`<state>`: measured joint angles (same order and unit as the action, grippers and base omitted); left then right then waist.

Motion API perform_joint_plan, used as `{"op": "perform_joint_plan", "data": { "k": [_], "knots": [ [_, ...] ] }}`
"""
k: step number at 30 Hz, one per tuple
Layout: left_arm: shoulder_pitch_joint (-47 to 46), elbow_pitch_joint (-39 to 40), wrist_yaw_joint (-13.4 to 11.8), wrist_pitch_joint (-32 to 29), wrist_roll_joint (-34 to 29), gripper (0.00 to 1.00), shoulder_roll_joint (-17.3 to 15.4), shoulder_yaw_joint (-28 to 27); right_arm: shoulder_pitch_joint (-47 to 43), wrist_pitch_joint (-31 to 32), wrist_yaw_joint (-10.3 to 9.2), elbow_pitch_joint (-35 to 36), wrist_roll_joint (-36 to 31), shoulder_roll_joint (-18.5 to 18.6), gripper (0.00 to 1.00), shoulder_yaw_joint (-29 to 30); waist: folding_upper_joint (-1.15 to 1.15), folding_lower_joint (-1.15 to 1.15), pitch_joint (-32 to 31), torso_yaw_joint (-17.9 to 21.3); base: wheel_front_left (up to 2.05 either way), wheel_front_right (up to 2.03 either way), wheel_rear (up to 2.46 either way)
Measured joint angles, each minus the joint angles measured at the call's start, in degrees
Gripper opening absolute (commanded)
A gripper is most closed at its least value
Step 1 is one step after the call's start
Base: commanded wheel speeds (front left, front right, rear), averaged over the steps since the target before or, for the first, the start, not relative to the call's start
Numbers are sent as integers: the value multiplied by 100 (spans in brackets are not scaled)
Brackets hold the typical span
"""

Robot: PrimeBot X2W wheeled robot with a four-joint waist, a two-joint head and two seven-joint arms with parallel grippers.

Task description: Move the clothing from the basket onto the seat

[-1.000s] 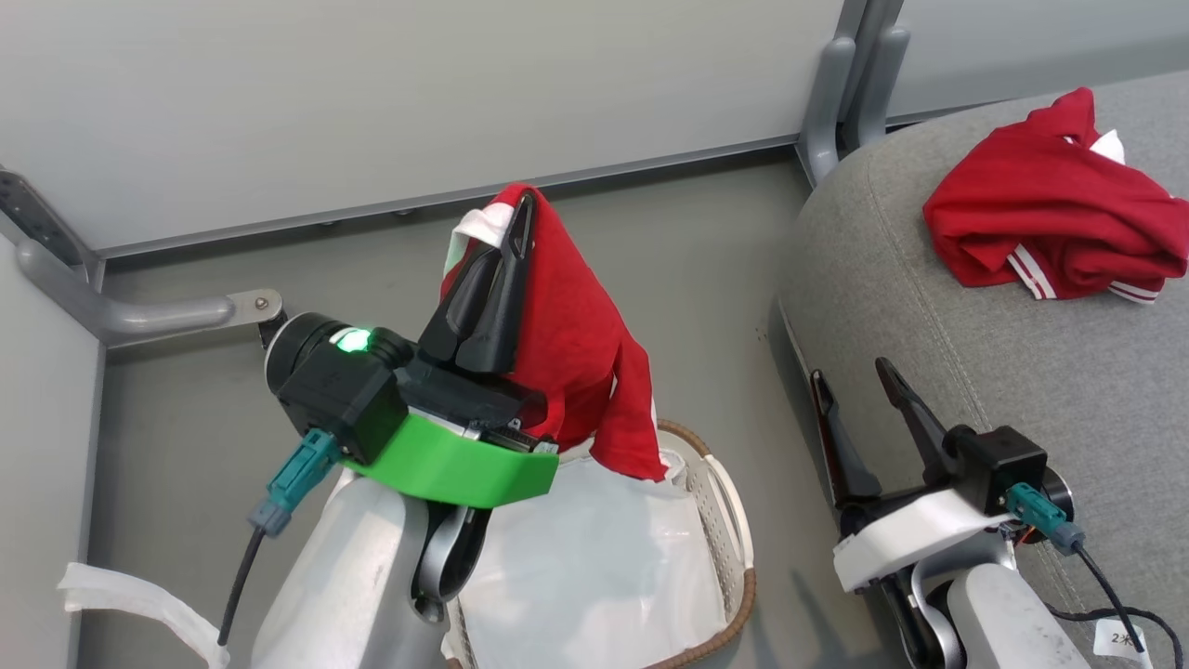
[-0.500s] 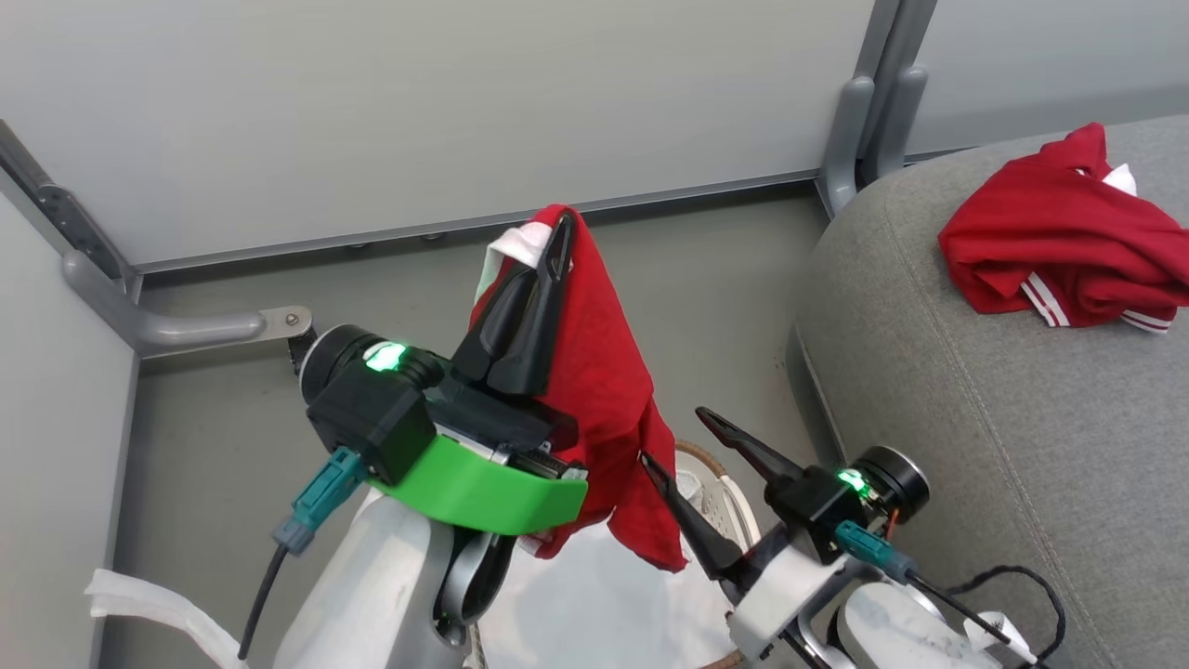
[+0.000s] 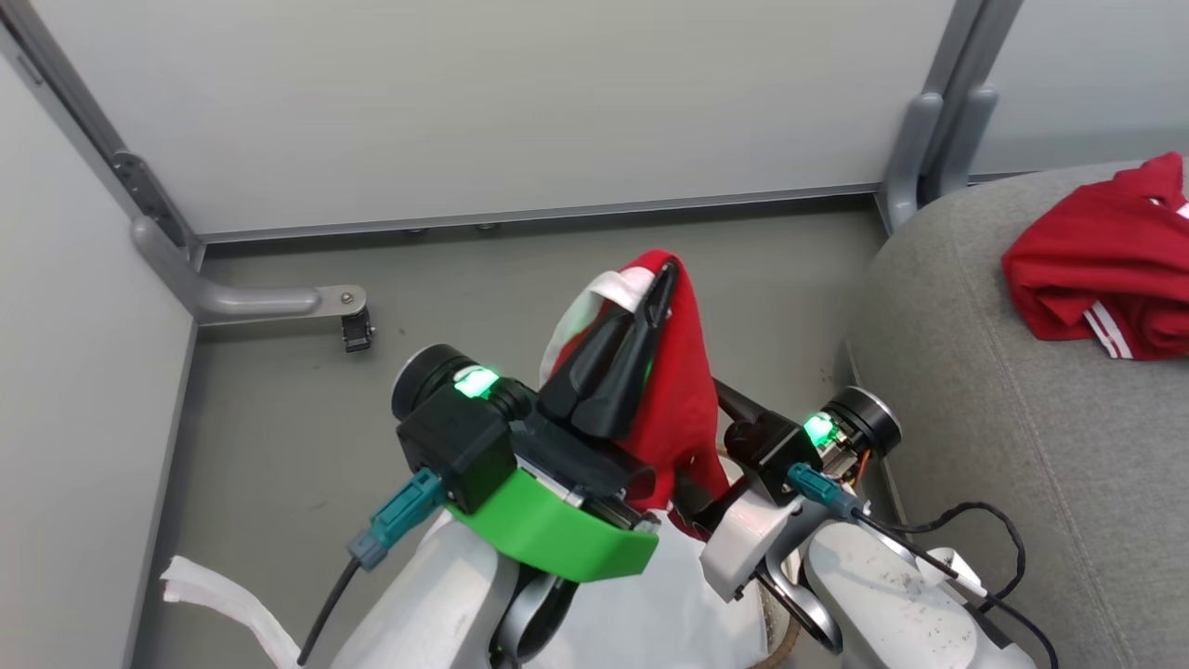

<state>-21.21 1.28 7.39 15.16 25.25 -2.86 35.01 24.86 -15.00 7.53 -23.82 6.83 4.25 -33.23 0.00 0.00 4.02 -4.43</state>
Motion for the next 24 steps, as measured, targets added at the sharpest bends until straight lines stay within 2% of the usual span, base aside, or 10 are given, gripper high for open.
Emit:
{"op": "perform_joint_plan", "data": {
  "k": [1, 8, 9, 10, 11, 16, 24],
  "knots": [
    [-1, 2, 0, 0, 21, 0, 2, 49, 7, 0, 0, -85, 4, -24, 0, 16, 0, 0, 0, -42, 0, 0, 0],
    [15, -92, 0, 0, 35, 0, 1, -5, -37, 0, 0, -164, 224, -120, 0, 96, 0, 0, 26, -156, 0, 0, 0],
    [26, -105, 0, 0, 29, 32, 0, -60, -59, 0, 0, -159, 249, -122, 0, 121, 0, 0, 33, -130, 0, 0, 0],
    [49, -118, 0, 1, 13, 86, 1, -116, -90, 0, 0, -145, 296, -121, 0, 170, 0, 0, 38, -92, 0, 0, 0],
    [69, -147, 0, 1, -13, 100, 1, -169, -119, 0, 0, -121, 343, -120, 0, 218, 0, 0, 41, -47, 0, 0, 0],
    [150, -312, 0, 2, -187, 100, 0, -318, -324, 0, 0, 42, 565, -130, 0, 370, 0, 0, 55, 267, 0, 0, 0],
    [214, -702, 0, 1, -420, 100, 5, -307, -551, 0, 0, 374, 903, -132, 0, 684, 0, 0, 148, 1094, 0, 0, 0]
  ]
}}
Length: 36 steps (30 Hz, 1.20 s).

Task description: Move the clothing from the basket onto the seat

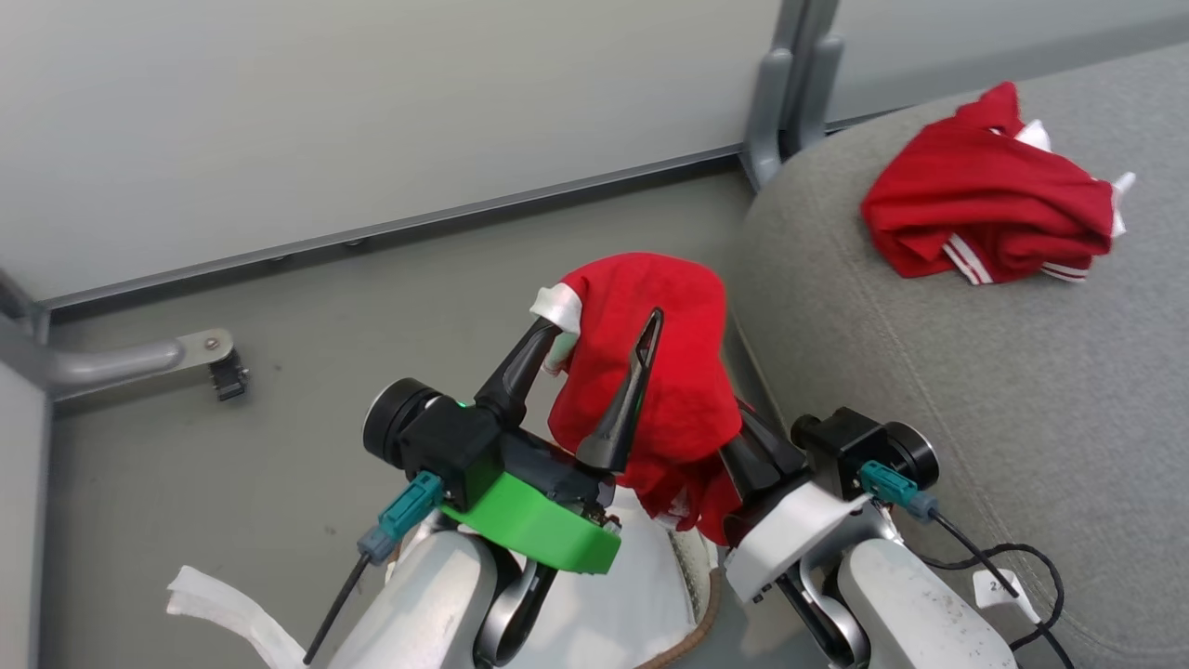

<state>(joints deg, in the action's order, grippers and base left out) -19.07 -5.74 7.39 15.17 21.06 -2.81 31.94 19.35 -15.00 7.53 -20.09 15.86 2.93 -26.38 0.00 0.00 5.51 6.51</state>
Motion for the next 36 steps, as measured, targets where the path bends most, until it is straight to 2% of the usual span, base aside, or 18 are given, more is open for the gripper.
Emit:
{"op": "perform_joint_plan", "data": {
  "k": [5, 6, 10, 19, 26, 36],
  "knots": [
    [-2, -175, 0, 1, -57, 100, 2, 52, -128, 0, 0, 155, 102, -3, 0, 180, 0, 0, 83, 602, 0, 0, 0],
    [-10, -250, 0, 0, -79, 100, 4, 75, -181, 0, 0, 223, 137, 1, 0, 307, 0, 0, 121, 871, 0, 0, 0],
    [-18, -397, 0, 0, -119, 100, 7, 80, -316, 0, 0, 322, 174, 1, 0, 571, 0, 0, 188, 1366, 0, 0, 0],
    [-48, -571, 0, 0, -127, 100, 11, 177, -662, 1, -1, 582, 182, 2, 0, 1463, 0, 0, 320, 2250, 0, 0, 0],
    [-213, -694, 0, 0, -77, 100, 5, 334, -840, 0, 0, 862, 243, 0, 0, 2007, 0, 0, 521, 2485, 0, 0, 0],
    [-327, -739, 0, 0, -46, 100, -25, 355, -666, 0, -1, 920, 170, 1, 0, 2100, 0, 0, 756, 2526, 0, 0, 0]
  ]
}}
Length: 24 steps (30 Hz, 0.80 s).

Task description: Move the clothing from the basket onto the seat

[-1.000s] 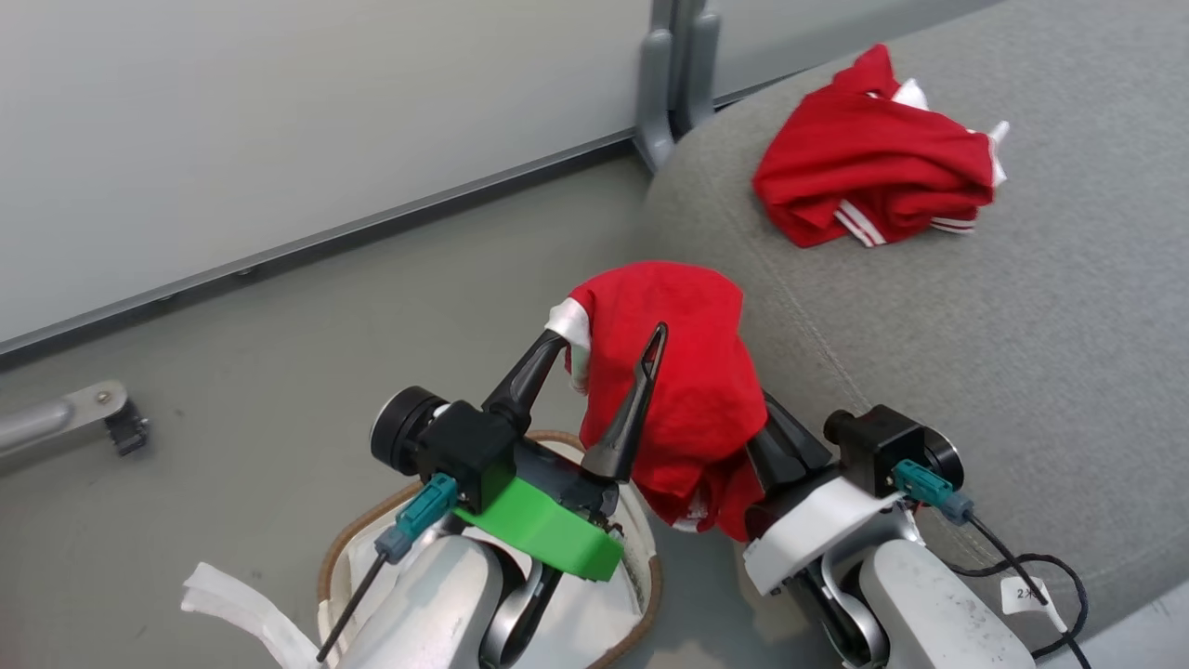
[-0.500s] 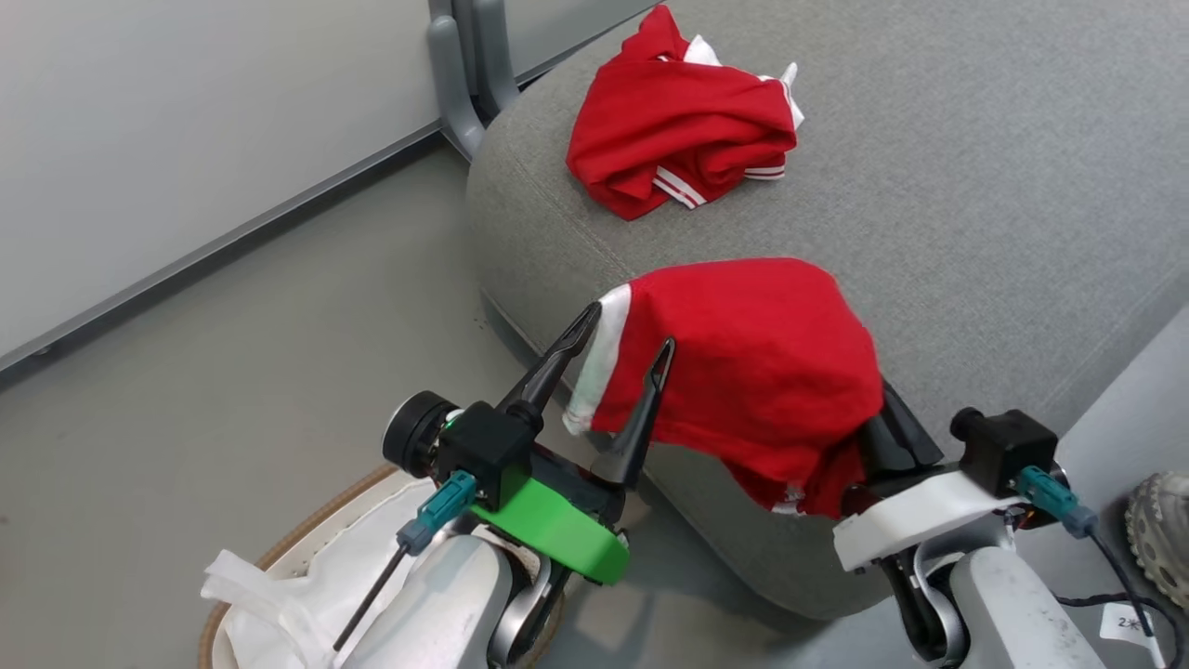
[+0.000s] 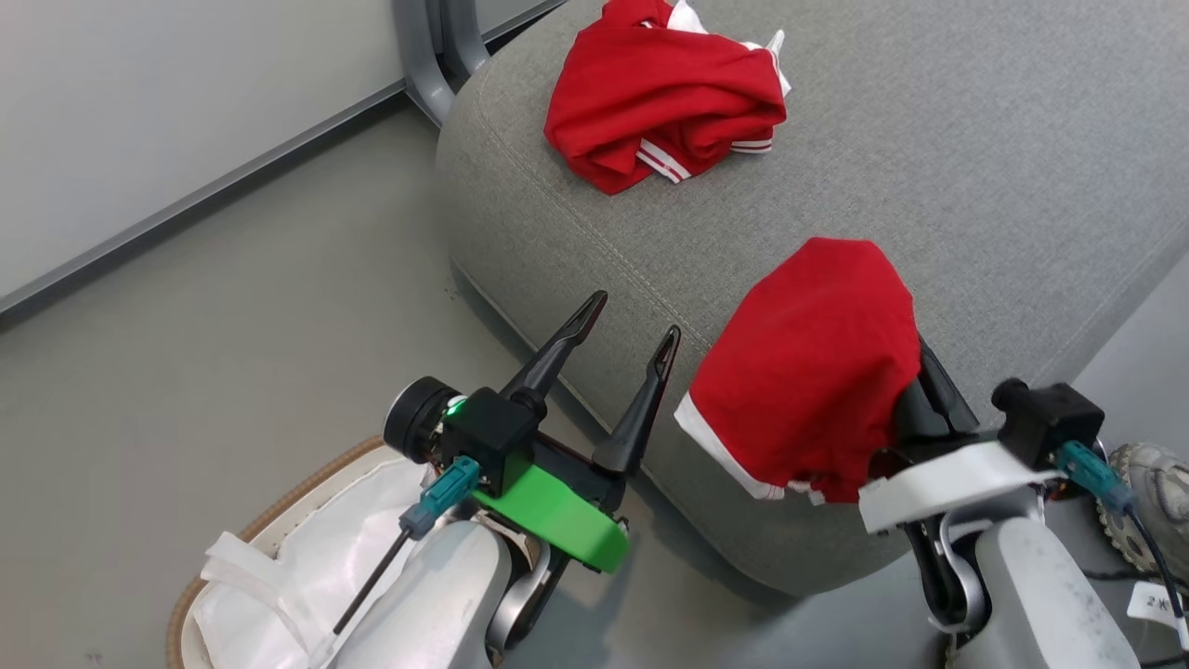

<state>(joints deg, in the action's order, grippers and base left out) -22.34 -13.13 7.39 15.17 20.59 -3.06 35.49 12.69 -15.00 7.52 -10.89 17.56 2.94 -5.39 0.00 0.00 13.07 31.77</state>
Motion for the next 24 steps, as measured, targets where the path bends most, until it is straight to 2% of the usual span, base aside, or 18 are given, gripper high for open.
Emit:
{"op": "perform_joint_plan", "data": {
  "k": [5, 8, 15, 21, 24],
  "knots": [
    [2, -9, 0, 0, -104, 100, -98, -116, 792, 0, 0, 13, -144, 178, 0, -268, 0, 0, 202, -8, 0, 0, 0],
    [1, -3, 0, 0, -218, 100, -153, -194, 1555, 0, 1, 53, -164, 460, 0, -523, 0, 0, 382, -16, 0, 0, 0],
    [-243, 5, 0, 0, -312, 100, -196, -112, 3329, 0, 1, 53, -377, 1168, 0, -595, 0, 0, 825, -174, 0, 0, 0],
    [-531, -8, 0, 0, -361, 100, -230, -43, 4492, 0, 1, -342, -764, 1777, 0, -613, 0, -1, 1247, -462, 0, 0, 0],
    [-658, -4, 0, 1, -383, 100, -242, -7, 4765, -1, 1, -709, -950, 1967, 0, -443, 0, -1, 1453, -625, 0, 0, 0]
  ]
}}
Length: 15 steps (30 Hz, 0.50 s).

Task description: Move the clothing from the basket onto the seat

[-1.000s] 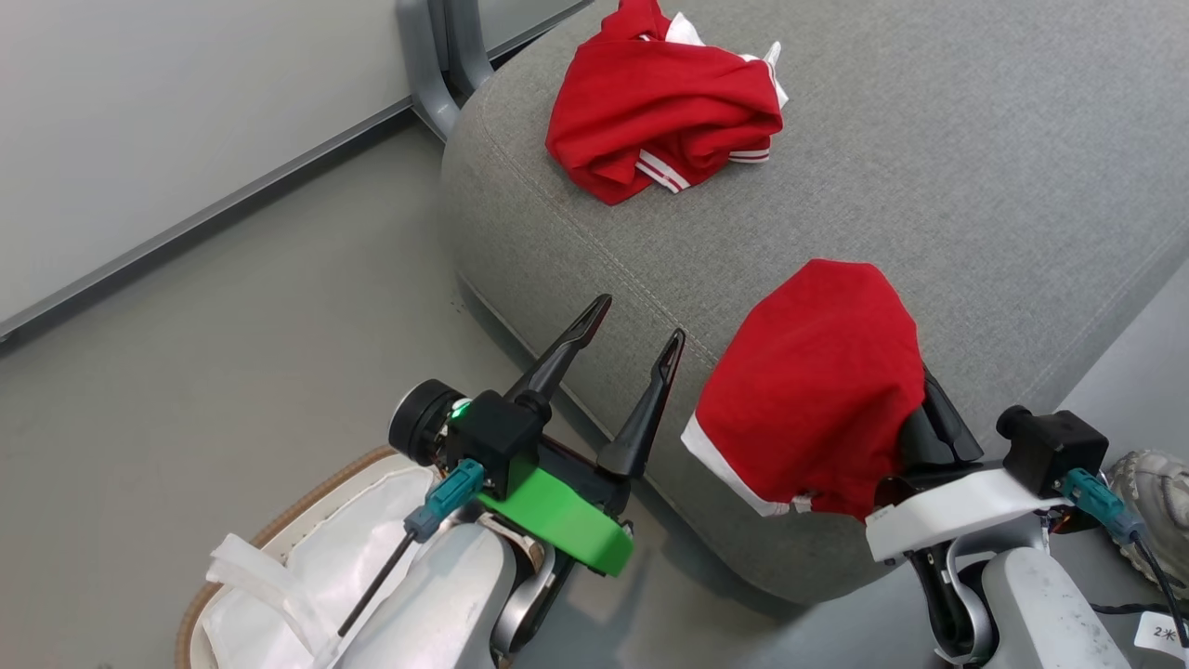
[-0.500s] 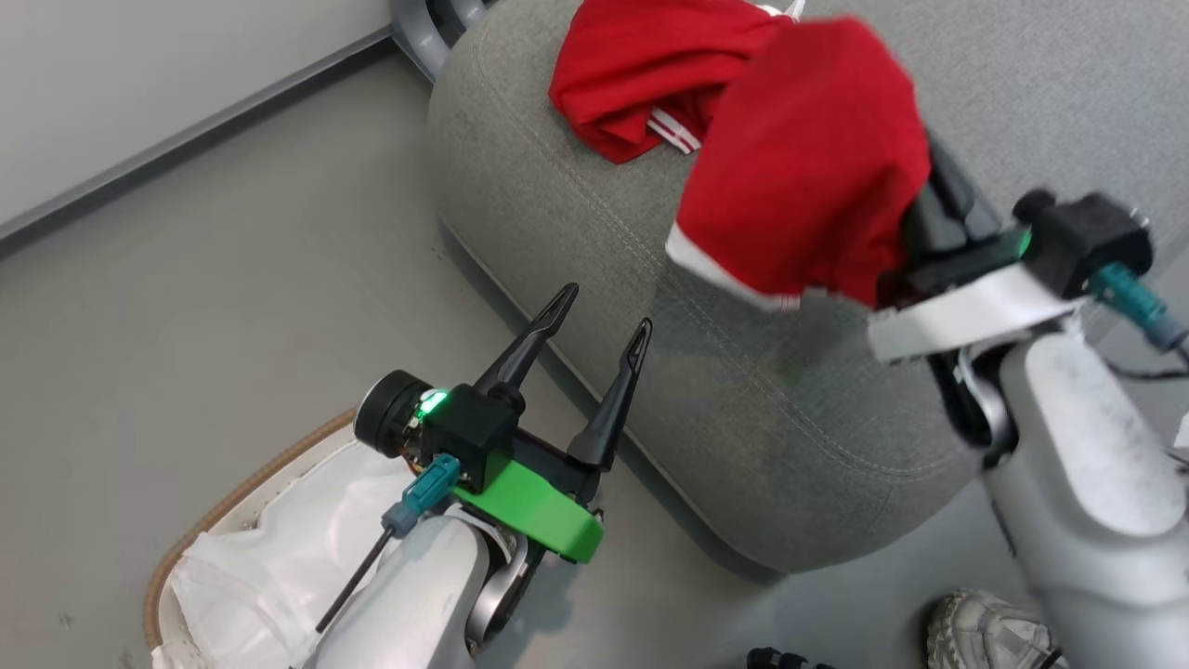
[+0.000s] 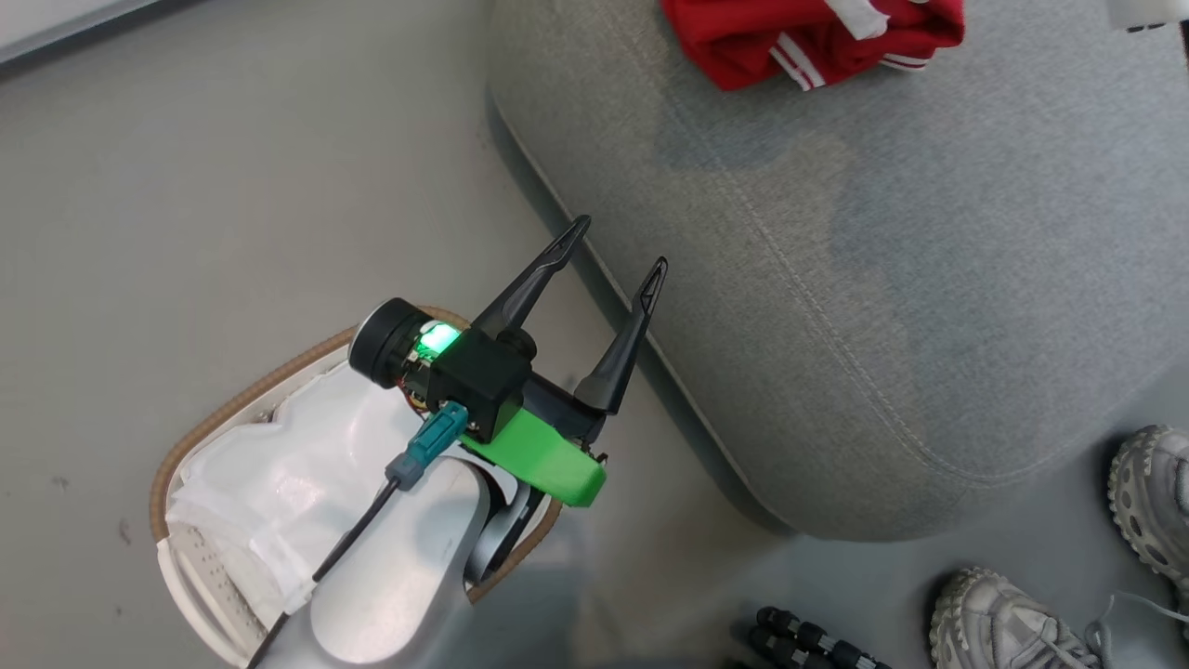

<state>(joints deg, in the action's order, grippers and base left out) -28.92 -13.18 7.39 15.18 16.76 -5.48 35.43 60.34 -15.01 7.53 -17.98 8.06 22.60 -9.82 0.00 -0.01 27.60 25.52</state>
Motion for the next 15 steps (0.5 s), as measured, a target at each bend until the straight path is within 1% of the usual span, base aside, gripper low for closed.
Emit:
{"op": "perform_joint_plan", "data": {
  "k": [4, 7, 10, 15],
  "knots": [
    [-182, 11, 0, -1, -42, 100, -4, 48, 160, 0, 0, -570, -419, 248, 0, 333, 0, 0, 295, -226, 0, 0, 0],
    [-277, 24, 0, -1, -79, 100, -4, 68, 155, 1, 0, -1068, -687, 372, 0, 765, 0, 0, 514, -399, 0, 0, 0],
    [-331, 32, 0, -1, -89, 100, 1, 69, 18, 0, 0, -1468, -862, 388, 0, 1080, 0, 0, 717, -572, 0, 0, 0],
    [-389, 42, 0, -1, -126, 100, 16, 73, -315, 1, 0, -2016, -988, 254, 0, 1381, 0, 0, 1008, -831, 0, 0, 0]
  ]
}}
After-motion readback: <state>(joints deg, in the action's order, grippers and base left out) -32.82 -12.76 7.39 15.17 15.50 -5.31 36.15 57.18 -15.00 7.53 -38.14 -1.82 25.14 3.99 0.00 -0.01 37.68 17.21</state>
